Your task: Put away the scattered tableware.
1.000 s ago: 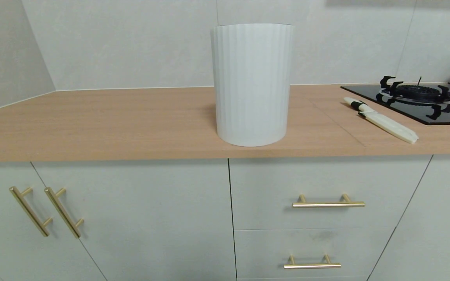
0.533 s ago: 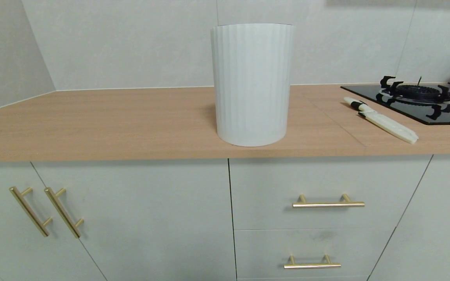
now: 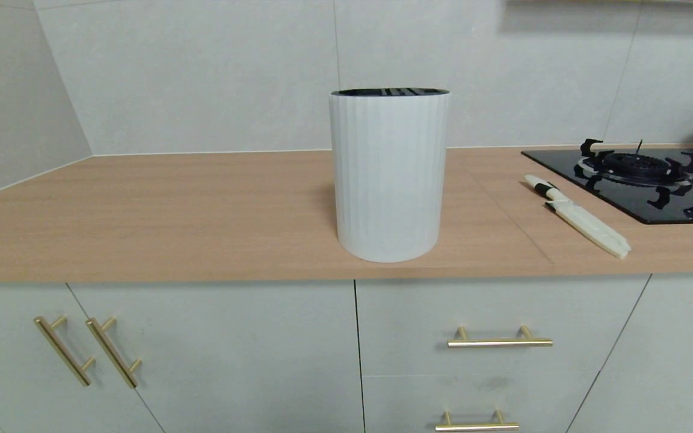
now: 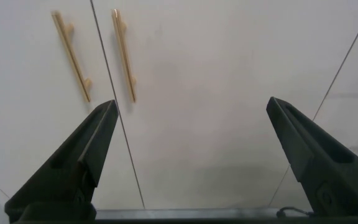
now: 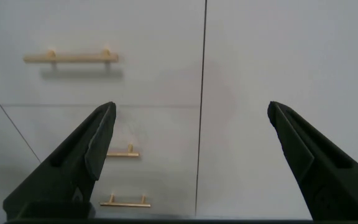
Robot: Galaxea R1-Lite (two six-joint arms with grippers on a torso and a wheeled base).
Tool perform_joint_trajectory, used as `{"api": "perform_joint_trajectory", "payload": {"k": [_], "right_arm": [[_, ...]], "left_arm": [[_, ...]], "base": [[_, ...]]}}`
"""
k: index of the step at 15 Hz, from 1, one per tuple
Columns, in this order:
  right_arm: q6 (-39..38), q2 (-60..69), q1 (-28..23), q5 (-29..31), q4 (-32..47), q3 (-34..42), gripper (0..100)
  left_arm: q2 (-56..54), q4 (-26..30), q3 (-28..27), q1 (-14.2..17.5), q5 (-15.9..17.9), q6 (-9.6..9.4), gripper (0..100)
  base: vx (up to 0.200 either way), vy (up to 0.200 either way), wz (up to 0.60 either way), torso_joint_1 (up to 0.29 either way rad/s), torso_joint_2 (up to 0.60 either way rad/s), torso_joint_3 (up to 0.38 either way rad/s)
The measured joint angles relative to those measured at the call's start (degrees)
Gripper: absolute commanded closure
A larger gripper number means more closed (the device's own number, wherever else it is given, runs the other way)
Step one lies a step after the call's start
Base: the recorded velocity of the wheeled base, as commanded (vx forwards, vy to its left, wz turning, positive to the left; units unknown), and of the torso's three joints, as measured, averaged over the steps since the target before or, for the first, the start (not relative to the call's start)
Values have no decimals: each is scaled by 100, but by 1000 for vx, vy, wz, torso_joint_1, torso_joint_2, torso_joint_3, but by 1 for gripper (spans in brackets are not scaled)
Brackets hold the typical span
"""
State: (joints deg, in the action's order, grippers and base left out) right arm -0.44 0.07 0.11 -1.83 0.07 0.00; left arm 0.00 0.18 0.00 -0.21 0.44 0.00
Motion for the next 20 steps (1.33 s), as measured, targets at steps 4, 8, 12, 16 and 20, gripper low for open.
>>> {"api": "perform_joint_trajectory", "payload": {"k": [4,8,12,16,20], "right_arm": [[0,0,5,0,2,0,0],[0,0,2,2,2,0,0],[0,0,0,2,2,0,0],[0,0,5,0,2,0,0],[0,0,5,2,2,0,0]], "left_arm": [[0,0,0,-1,0,0,0],[0,0,0,2,0,0,0],[0,0,0,2,0,0,0],[0,-2,0,2,0,0,0],[0,0,0,2,0,2,0]], "base": [[0,0,0,179,-471,-288],[0,0,0,198,-476,-281],[0,0,0,215,-491,-278],[0,0,0,233,-514,-283],[0,0,0,250,-542,-293]]}}
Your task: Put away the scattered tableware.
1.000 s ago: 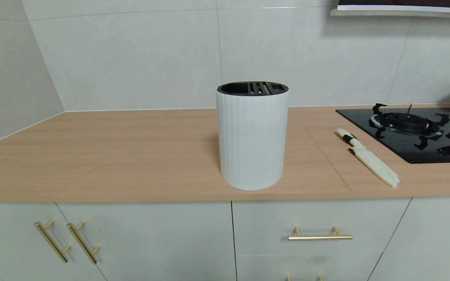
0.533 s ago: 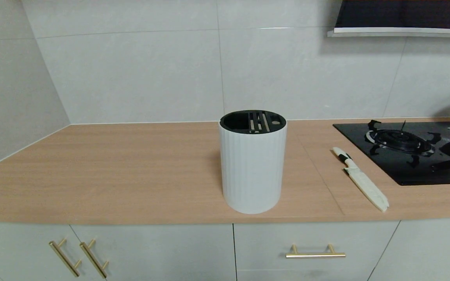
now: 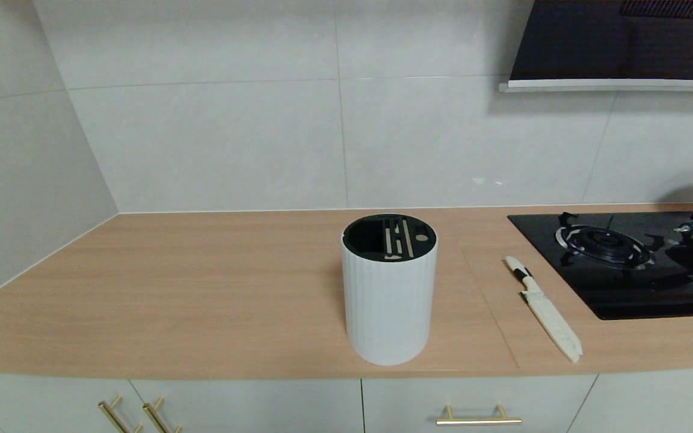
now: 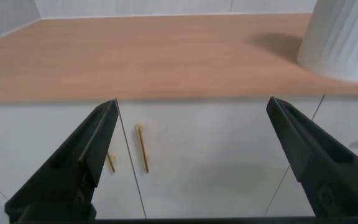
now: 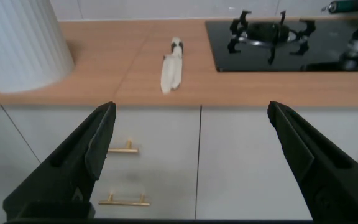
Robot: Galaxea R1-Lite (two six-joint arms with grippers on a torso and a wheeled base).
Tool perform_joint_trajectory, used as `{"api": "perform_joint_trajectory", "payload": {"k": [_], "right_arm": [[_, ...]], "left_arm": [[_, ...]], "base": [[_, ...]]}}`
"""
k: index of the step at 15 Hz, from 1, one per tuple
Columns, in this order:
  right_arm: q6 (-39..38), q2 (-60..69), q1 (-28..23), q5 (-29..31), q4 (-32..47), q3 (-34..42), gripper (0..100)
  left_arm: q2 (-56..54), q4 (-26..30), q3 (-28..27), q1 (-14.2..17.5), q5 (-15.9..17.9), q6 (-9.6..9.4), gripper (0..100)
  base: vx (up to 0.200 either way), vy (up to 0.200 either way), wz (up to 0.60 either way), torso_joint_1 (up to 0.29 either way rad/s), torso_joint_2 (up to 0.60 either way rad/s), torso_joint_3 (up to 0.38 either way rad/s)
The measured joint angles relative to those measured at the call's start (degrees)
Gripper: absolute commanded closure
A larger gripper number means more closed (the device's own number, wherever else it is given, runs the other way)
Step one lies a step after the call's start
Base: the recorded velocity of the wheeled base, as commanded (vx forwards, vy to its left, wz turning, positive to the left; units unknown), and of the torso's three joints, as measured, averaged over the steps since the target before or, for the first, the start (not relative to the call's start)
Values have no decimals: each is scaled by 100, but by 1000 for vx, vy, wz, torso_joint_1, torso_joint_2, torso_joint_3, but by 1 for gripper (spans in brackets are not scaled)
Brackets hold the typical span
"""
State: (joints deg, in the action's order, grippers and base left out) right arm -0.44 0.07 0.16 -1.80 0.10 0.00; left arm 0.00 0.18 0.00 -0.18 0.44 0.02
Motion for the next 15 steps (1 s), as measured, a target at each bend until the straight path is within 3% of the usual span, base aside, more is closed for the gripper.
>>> {"api": "perform_joint_trajectory", "payload": {"k": [8,15], "right_arm": [[0,0,0,-2,0,0,0],[-5,0,-2,4,-2,0,0]], "left_arm": [[0,-2,0,0,0,-2,0],[0,0,0,-2,0,-2,0]], "base": [[0,0,0,266,-563,-298],[0,0,0,138,-279,-143]]}}
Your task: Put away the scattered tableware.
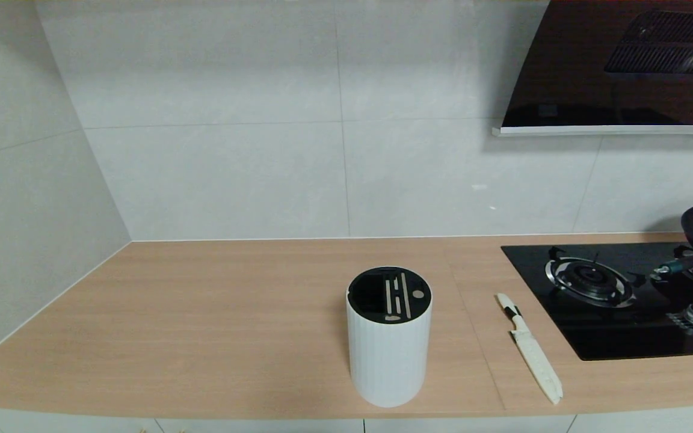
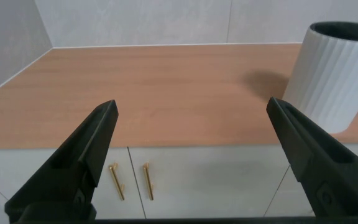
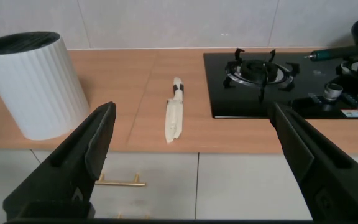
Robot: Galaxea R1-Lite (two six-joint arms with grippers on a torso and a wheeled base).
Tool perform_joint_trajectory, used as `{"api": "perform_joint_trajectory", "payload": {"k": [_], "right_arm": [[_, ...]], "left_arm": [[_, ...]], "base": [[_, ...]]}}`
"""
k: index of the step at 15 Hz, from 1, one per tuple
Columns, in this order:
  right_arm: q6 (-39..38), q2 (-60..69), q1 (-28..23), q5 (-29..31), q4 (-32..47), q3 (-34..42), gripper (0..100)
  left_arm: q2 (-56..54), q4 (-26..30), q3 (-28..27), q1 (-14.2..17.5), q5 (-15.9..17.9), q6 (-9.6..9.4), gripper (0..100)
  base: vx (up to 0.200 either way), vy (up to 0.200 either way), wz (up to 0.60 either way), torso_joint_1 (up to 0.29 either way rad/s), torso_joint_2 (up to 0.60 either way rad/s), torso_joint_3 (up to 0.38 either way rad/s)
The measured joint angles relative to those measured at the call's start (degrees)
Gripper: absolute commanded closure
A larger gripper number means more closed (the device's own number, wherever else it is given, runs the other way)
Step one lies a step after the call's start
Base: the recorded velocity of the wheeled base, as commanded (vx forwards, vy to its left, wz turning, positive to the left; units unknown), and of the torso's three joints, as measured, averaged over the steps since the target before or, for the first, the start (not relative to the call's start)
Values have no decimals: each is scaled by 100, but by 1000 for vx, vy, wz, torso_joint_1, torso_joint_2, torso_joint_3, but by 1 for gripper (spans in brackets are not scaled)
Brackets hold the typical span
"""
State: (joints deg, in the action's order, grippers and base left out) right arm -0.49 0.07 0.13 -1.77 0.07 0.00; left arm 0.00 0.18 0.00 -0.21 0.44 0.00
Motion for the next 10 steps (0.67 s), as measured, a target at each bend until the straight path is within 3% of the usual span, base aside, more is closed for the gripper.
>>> {"api": "perform_joint_trajectory", "payload": {"k": [10], "right_arm": [[273,-29,5,79,-184,-223,0]], "left_arm": [[0,-2,0,2,0,0,0]], "base": [[0,0,0,0,0,0]]}}
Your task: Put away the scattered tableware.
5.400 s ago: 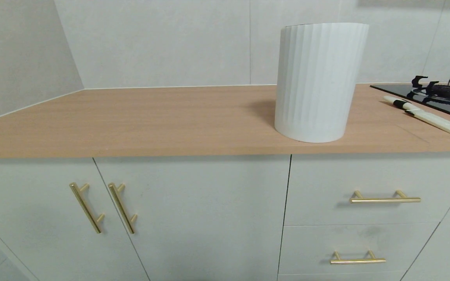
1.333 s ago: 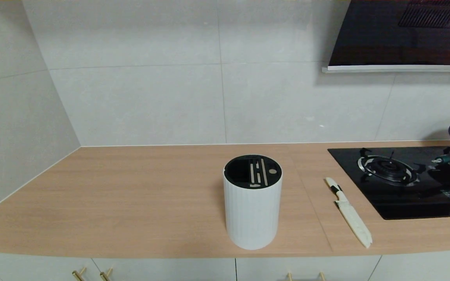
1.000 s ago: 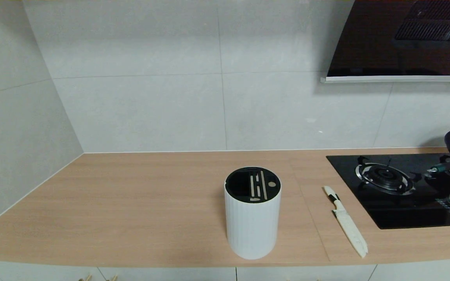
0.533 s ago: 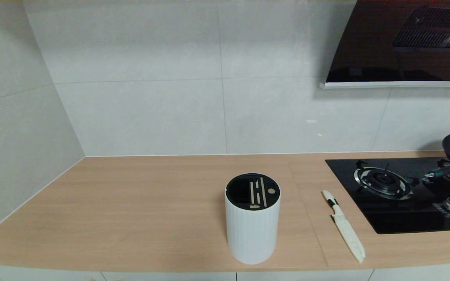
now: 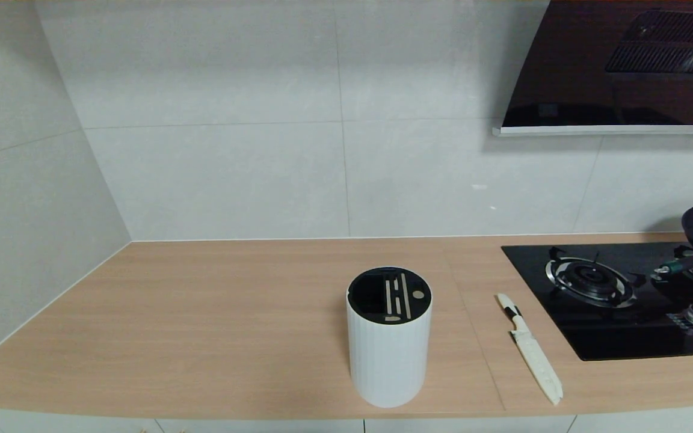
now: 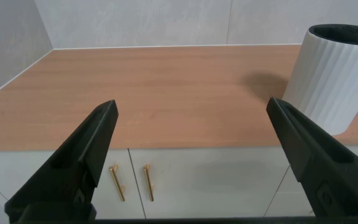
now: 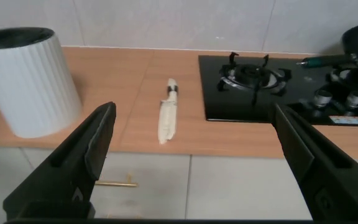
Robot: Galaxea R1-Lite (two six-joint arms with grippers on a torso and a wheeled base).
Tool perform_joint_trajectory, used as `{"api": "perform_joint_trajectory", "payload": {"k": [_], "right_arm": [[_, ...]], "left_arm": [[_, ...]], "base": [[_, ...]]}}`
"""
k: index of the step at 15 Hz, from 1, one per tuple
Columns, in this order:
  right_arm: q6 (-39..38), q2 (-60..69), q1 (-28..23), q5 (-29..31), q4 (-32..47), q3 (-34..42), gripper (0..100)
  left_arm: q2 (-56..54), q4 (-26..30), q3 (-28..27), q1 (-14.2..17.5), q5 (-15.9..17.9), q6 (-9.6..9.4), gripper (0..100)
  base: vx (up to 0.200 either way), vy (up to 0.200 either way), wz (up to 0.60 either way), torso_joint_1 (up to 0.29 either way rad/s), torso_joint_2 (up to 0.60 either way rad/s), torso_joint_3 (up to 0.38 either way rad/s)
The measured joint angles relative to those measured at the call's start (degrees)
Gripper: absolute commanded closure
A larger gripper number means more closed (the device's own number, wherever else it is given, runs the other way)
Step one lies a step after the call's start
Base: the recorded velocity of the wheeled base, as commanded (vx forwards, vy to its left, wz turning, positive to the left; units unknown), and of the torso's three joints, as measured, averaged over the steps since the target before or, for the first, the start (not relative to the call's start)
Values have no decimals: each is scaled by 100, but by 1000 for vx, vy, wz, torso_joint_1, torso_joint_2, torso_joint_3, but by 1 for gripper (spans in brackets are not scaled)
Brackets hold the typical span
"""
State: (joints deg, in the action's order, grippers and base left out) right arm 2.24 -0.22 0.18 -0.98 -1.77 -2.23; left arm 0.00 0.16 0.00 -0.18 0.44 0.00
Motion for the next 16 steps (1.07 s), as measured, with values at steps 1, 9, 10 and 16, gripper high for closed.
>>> {"api": "perform_joint_trajectory", "payload": {"k": [1,9,10,16], "right_arm": [[-20,-88,22,-22,-23,-176,0],[-52,-3439,389,-411,-279,-1537,0],[-52,-4066,425,-424,-307,-1753,0],[-66,-7464,581,-441,-681,-3023,0]], "left_arm": [[0,0,0,2,0,0,0],[0,2,0,-2,0,0,0],[0,2,0,-2,0,0,0],[0,2,0,0,0,2,0]], "base": [[0,0,0,0,0,0],[0,0,0,0,0,0],[0,0,0,0,0,0],[0,0,0,0,0,0]]}}
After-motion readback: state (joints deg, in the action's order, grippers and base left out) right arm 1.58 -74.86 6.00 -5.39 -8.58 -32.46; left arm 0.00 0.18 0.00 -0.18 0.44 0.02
